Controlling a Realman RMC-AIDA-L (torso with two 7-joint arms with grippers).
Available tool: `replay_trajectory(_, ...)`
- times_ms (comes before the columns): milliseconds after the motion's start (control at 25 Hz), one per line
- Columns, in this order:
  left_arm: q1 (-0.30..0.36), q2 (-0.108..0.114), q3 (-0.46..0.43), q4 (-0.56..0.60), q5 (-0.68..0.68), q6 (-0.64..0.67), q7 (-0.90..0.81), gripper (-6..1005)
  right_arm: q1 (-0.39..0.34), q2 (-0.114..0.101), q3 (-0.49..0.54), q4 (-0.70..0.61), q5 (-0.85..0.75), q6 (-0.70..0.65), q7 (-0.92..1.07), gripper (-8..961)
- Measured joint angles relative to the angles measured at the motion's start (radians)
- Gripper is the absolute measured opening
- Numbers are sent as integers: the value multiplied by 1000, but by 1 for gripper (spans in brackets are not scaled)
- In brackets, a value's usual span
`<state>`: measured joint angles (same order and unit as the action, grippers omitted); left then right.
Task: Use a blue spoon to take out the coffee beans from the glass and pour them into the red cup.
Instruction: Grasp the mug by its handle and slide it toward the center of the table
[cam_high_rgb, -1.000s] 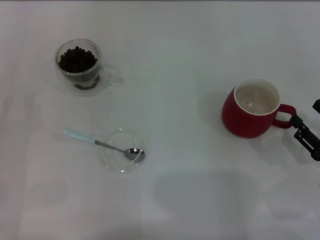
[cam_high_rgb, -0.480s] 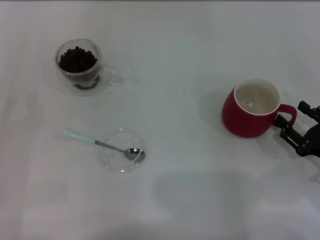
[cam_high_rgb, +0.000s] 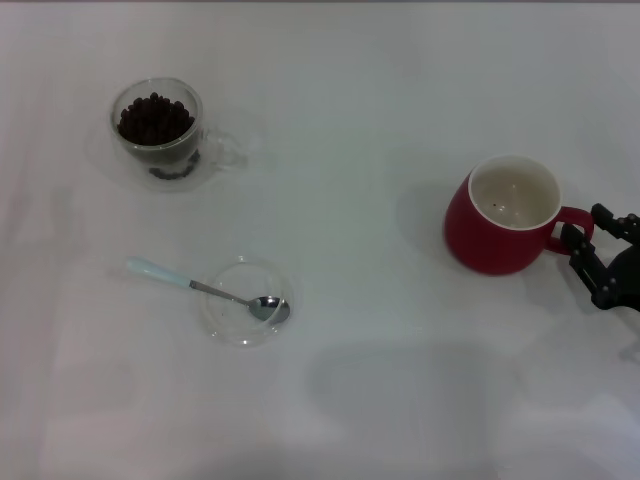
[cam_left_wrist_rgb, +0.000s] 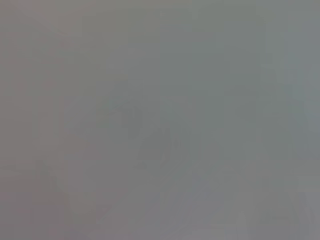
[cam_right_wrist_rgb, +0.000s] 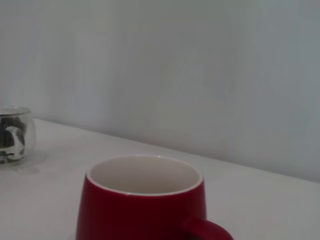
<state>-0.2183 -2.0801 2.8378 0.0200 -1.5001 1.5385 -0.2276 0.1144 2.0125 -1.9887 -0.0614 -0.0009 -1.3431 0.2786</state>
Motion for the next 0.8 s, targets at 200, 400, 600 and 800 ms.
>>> replay_trajectory(200, -3, 0, 0, 0, -1, 0, 0, 447, 2, 0, -15, -16, -3, -2, -23, 374)
replay_trajectory(400, -5, 2, -3, 0, -3, -1, 1, 447, 5, 0, -62, -39, -4, -4, -24, 223)
replay_trajectory(600, -6, 2, -3, 0, -3, -1, 1, 447, 16, 0, -131, -62, -4, -4, -18, 181)
replay_trajectory(800, -4, 2, -3, 0, -2, -2, 2, 447, 19, 0, -207, -101, -3, 4, -15, 190)
